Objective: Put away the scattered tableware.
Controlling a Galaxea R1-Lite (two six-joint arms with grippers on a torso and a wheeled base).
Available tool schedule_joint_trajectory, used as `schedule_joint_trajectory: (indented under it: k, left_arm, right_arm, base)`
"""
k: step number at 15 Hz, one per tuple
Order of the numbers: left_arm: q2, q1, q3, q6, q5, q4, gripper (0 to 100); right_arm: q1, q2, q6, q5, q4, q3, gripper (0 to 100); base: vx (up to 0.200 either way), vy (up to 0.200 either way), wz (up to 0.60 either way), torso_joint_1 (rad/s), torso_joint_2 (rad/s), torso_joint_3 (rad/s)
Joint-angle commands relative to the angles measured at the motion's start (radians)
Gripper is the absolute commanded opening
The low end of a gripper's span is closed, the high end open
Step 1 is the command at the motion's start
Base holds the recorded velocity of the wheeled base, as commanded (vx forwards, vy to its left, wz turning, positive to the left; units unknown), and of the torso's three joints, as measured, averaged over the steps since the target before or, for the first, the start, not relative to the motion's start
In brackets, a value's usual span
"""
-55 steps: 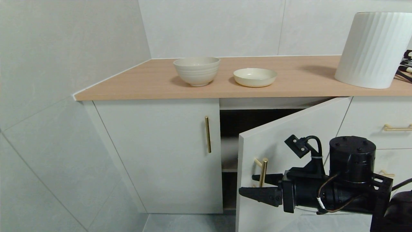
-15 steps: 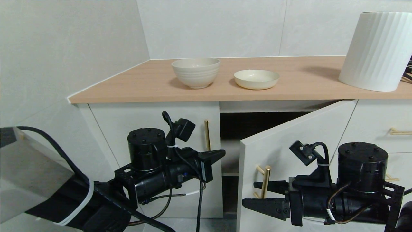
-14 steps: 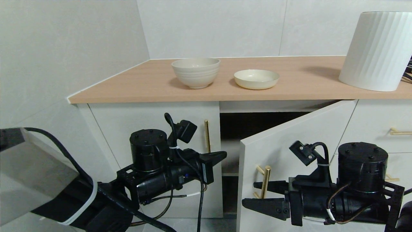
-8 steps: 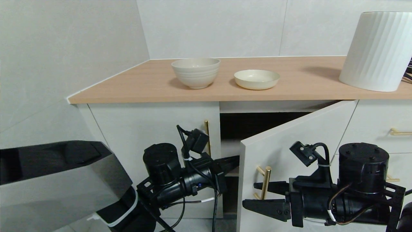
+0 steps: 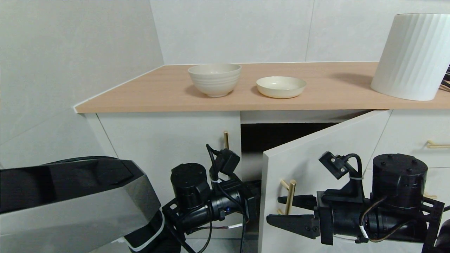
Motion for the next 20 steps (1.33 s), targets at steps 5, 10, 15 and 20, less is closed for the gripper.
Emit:
schedule_joint_trajectory:
  k: [5,10,15,20]
  left_arm:
    - [-0.015,-0.010,-0.001,-0.001,-0.002,0.003,0]
    - [-0.013,-0.010,-0.002,-0.002,-0.002,0.012,0]
    - [-0.021,-0.014,-0.030,-0.004,0.003,0.064,0]
    - [-0.029,-0.015,-0.065,-0.004,0.023,0.124,0]
  right_arm:
    - [-0.115,-0.040,-0.068,-0.015,0.001,0.048,100]
    - [-0.146,-0.168,-0.110,-0.015,0.003,0.215,100]
    - [-0.146,-0.236,-0.118,-0.015,0.003,0.319,100]
    - [-0.146,-0.244,-0.130,-0.016,0.003,0.330,100]
  base:
    - [0.000,0.000,0.00,0.000,0.00,0.000]
    - [0.000,0.000,0.00,0.000,0.00,0.000]
    - [0.000,0.000,0.00,0.000,0.00,0.000]
    - [-0.120,0.000,0.00,0.003,0.00,0.001]
